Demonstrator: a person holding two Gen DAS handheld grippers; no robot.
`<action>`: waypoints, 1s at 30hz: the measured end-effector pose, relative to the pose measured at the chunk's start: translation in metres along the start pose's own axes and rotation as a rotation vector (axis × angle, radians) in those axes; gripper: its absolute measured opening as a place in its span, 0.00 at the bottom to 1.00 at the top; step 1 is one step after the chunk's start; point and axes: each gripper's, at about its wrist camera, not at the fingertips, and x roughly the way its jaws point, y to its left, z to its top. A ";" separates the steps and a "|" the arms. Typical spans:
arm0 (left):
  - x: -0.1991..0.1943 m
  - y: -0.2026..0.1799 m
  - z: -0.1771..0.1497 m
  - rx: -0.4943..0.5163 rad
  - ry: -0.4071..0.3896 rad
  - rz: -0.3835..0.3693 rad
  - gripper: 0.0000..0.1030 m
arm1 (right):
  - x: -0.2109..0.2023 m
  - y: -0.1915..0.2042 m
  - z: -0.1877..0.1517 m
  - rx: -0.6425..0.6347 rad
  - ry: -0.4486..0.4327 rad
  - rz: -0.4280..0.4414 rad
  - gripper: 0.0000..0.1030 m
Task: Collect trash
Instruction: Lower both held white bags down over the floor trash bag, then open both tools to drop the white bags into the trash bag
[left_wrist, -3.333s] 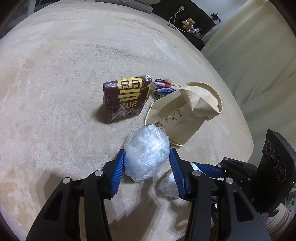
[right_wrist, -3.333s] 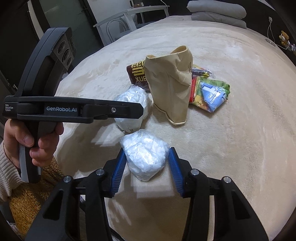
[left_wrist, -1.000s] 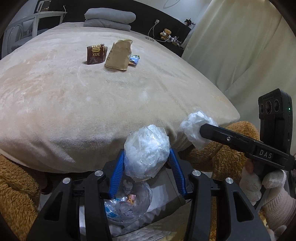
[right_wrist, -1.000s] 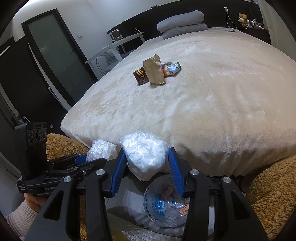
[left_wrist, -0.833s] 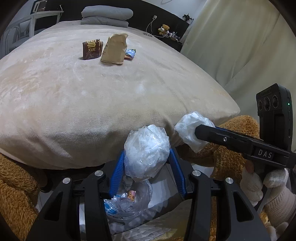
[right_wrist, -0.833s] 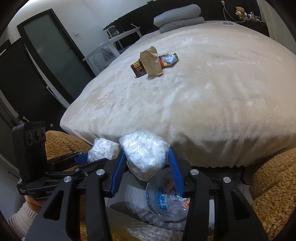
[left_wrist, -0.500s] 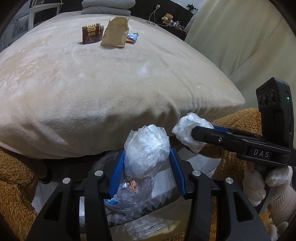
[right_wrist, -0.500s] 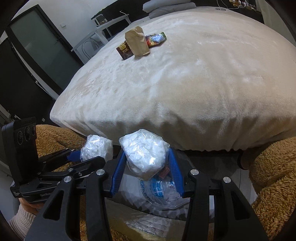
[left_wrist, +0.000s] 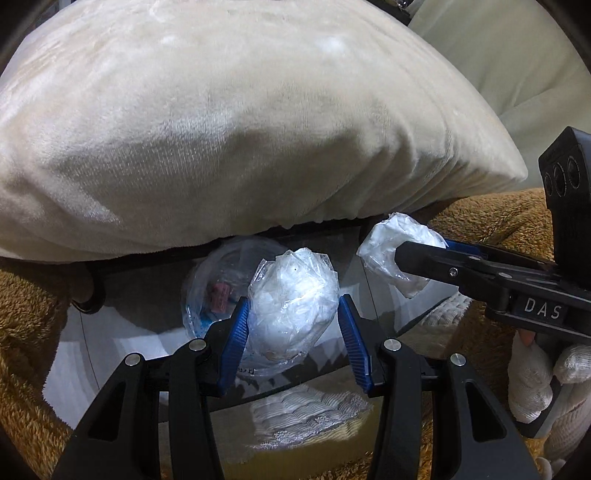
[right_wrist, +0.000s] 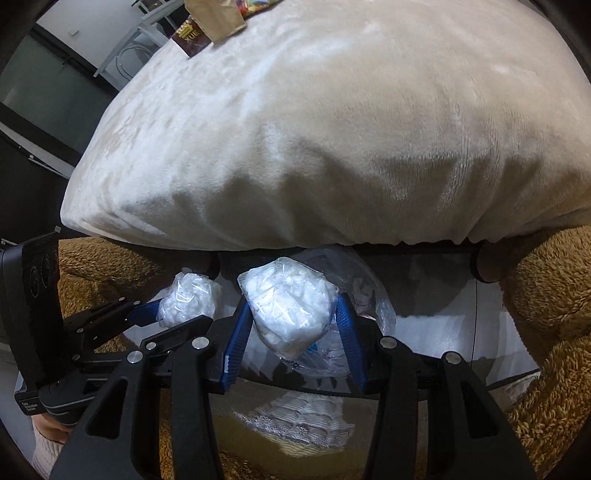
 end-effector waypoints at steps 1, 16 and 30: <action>0.004 0.001 0.000 -0.005 0.016 0.006 0.46 | 0.003 -0.002 0.000 0.010 0.014 -0.002 0.45; 0.027 0.006 -0.002 -0.032 0.131 0.042 0.72 | 0.025 -0.013 0.001 0.083 0.110 -0.027 0.57; 0.016 0.008 -0.001 -0.043 0.087 0.033 0.74 | 0.024 -0.014 0.002 0.088 0.099 -0.034 0.59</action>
